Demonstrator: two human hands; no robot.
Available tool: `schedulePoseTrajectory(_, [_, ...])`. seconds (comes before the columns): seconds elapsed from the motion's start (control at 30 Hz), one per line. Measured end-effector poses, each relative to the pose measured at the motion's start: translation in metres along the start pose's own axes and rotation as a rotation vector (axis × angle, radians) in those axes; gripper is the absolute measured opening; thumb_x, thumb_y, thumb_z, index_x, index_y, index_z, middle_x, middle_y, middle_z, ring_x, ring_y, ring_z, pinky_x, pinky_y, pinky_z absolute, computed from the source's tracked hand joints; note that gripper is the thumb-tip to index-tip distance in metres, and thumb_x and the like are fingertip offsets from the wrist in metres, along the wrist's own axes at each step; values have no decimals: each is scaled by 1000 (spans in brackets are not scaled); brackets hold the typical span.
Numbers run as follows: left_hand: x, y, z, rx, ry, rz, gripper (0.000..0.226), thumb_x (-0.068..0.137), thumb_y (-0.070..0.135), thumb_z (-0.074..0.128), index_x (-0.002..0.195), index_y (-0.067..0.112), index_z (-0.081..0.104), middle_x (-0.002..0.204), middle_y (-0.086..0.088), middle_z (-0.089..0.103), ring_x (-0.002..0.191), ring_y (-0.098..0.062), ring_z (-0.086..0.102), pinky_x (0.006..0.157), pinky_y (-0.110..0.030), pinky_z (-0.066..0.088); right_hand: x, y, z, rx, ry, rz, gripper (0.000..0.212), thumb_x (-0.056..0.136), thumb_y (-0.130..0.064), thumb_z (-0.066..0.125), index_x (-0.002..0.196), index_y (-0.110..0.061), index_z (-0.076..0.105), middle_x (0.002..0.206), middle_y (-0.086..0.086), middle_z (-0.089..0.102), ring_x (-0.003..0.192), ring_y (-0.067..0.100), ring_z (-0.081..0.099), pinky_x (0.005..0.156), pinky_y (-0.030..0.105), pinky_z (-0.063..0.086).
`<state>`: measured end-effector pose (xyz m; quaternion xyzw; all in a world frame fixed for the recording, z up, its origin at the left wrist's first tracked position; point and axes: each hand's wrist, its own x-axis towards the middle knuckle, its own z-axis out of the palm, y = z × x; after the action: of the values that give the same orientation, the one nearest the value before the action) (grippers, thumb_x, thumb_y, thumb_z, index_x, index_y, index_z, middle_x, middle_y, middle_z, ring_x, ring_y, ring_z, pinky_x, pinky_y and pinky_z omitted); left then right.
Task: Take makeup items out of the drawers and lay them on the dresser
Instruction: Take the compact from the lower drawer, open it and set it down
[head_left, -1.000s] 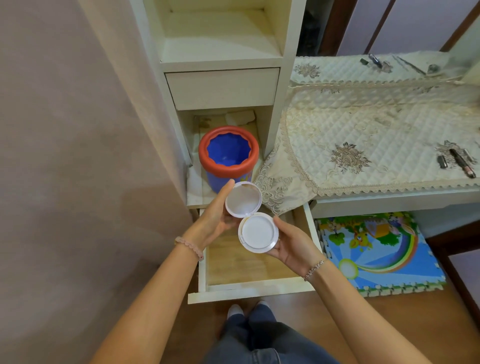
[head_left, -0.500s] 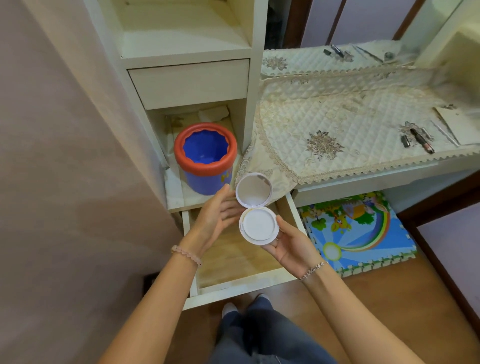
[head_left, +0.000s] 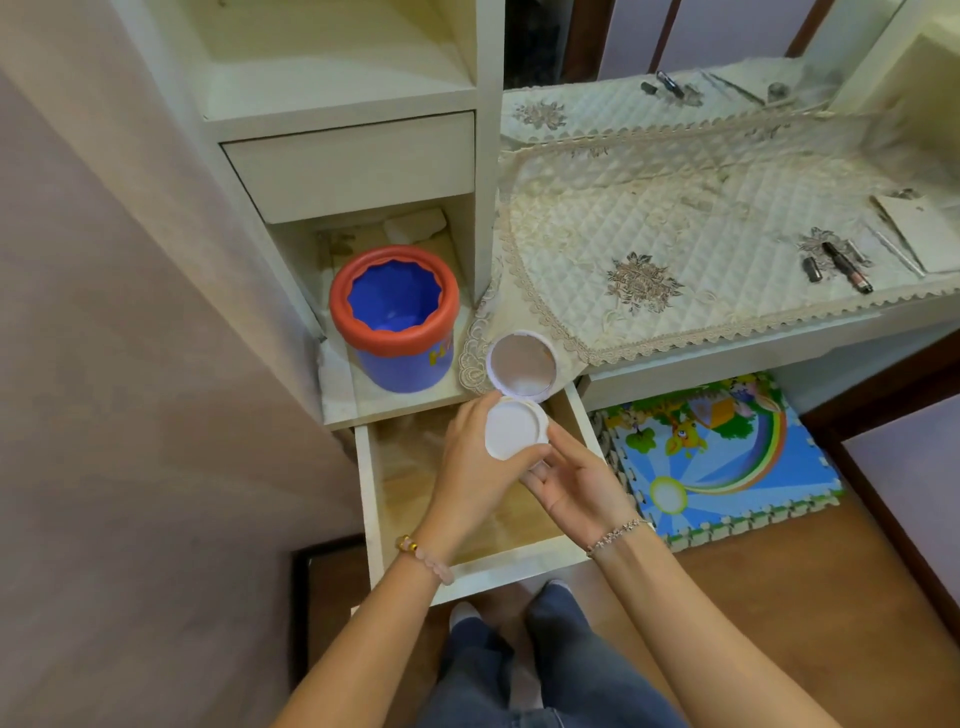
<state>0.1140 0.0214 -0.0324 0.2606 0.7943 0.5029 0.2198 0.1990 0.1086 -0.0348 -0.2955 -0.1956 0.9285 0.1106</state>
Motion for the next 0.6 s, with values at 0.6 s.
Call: schedulePoseTrajectory(0.6, [10,19,12,-72,114,-42,40,72,41,71,108,27,62,102,17,60,95,-3,56,83,-15,44,21,-28,-12,-91,-25,16,34,95,-14,40,124,-2,54,115,16,66,100,24,67,78,33,58])
